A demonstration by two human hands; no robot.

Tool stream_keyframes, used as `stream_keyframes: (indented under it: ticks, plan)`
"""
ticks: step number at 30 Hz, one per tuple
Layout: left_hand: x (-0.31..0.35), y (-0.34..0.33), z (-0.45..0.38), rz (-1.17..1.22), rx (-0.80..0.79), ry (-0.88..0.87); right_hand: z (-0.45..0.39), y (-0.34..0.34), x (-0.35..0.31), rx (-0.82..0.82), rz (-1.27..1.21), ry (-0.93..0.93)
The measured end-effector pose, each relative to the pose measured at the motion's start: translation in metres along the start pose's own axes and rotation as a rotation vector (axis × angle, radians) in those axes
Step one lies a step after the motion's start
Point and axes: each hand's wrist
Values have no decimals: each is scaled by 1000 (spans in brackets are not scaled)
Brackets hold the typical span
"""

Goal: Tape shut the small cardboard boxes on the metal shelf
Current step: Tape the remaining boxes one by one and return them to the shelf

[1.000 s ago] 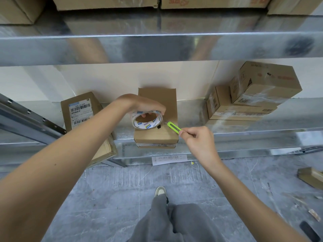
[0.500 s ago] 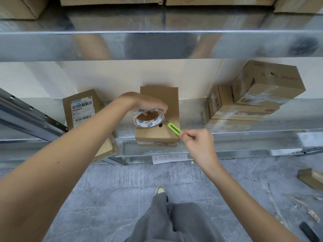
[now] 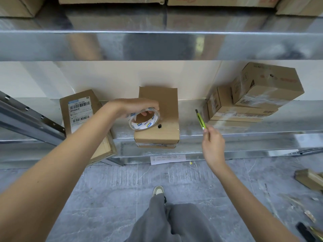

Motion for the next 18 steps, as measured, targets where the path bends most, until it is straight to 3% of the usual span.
stream_keyframes:
  ticks: [5,11,15,18]
  plan:
    - [-21,2,1,299,-12,-54,-14,-40,42,-181,369,111]
    - [-16,-3,7,305,20,-45,-18,-55,49,-221,556,152]
    - [-18,-5,7,324,44,-39,-12,-40,12,-101,279,254]
    - [-20,-5,5,330,66,-47,6,-35,-30,-222,157,371]
Point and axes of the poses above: each hand's wrist, its own z-axis away from the middle knuckle, its own y-axis out of the back of the hand, x = y × z, and after that the axes turned 14 degrees about y, right-handed
